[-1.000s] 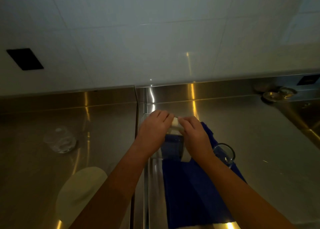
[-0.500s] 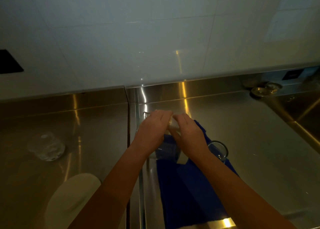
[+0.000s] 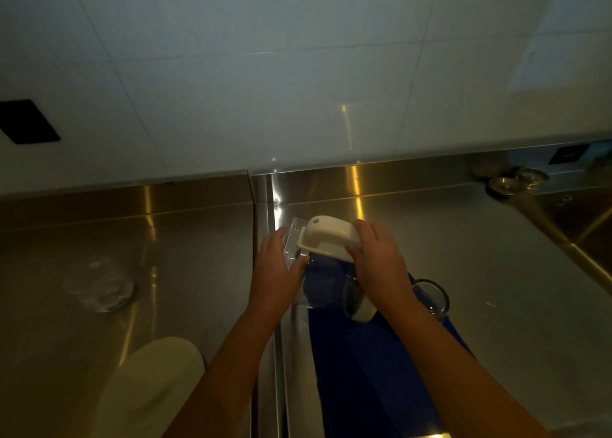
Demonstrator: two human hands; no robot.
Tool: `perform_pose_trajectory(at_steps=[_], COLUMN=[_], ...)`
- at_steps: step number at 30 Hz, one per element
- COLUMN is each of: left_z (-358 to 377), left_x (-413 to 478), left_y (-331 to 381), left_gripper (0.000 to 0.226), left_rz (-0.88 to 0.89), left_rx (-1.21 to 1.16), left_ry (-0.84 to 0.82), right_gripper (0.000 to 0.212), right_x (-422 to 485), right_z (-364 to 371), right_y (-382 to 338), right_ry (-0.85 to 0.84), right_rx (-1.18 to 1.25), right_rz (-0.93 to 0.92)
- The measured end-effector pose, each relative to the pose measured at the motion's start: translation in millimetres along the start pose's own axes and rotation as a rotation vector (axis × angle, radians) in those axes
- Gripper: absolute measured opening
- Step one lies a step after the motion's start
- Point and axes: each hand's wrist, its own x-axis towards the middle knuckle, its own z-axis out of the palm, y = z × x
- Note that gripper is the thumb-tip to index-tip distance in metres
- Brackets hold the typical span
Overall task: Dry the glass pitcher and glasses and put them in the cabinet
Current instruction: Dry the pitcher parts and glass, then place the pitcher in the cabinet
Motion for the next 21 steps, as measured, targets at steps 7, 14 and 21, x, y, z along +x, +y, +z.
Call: perform_pose_trajectory(at_steps=[7,14,21], left_z=[0,-28,-61], left_x=[-3,-3,2], left_y=[-1,3,-3], left_gripper=[0.044,0.019,0.014], left_rz=[-0.070,-0.130,-0.052], left_rx=[-0.136,-0.227,-0.087], left_ry=[-0.002,-0.011,0.164], right_gripper=[0.031,0.032,0.037], right_x=[-8,-7,-1], right_z=[-7,-2,14], right_y=[-4,-21,-47], right_ry=[0.027,0.049,0.004], right_rx=[0.126,0.277,0.414], right_rz=[0.095,0.137,0.073])
